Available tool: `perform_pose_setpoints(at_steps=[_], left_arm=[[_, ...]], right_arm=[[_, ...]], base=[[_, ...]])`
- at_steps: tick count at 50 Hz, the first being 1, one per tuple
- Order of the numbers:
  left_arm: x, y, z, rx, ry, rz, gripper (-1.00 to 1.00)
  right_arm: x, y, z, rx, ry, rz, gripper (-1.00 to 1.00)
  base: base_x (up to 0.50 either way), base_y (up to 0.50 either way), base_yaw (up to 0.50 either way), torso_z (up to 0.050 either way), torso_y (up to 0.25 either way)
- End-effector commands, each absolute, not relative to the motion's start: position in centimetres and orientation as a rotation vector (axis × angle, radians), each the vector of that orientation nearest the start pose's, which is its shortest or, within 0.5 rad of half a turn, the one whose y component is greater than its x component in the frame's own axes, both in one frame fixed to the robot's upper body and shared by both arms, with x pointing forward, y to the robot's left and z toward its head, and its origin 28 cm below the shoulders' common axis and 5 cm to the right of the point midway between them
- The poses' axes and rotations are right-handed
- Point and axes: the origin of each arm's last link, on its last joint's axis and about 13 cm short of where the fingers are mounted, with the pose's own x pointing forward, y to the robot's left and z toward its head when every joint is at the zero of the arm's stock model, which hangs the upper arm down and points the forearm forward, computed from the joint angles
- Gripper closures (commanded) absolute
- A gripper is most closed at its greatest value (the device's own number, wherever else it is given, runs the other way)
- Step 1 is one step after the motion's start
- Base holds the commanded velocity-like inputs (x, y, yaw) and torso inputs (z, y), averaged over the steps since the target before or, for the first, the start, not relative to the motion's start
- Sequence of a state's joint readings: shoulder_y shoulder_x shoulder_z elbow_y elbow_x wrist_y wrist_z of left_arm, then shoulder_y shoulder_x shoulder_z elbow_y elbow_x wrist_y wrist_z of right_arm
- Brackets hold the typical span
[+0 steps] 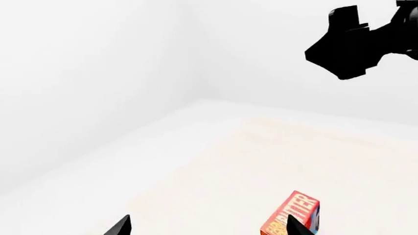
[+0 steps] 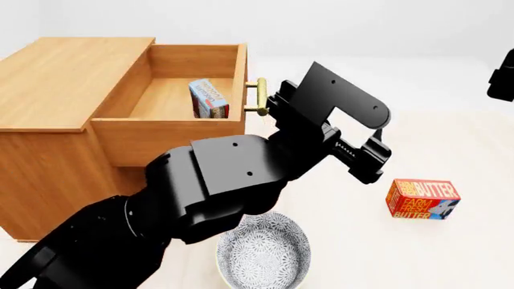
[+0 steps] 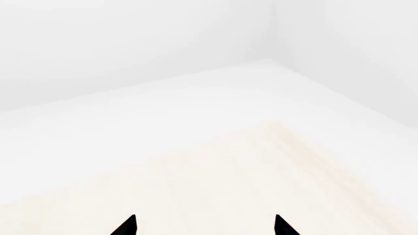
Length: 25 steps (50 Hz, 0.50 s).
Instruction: Put the chocolate pudding in the top drawer of the cabinet and close it.
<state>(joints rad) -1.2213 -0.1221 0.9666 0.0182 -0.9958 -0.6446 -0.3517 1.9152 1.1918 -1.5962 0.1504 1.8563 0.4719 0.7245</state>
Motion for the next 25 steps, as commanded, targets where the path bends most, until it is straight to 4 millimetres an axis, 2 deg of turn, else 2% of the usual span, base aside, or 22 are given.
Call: perform_pose_setpoints(at_steps=[1,25], left_arm=[[29.5,5.8,22.1,0.177,0.022,-0.806,-1.0],[31.2,7.1,19.8,0.139,0.076,-0.703,-1.0]], right_arm=[[27.2,-26.9,32.2,0.09,0.235,-0.406,-1.0],[27.6,-26.5,31.9,0.089,0.239,-0.4,-1.0]], base=[[0.0,0.0,0.0,0.0,0.0],[0.0,0.0,0.0,0.0,0.0]])
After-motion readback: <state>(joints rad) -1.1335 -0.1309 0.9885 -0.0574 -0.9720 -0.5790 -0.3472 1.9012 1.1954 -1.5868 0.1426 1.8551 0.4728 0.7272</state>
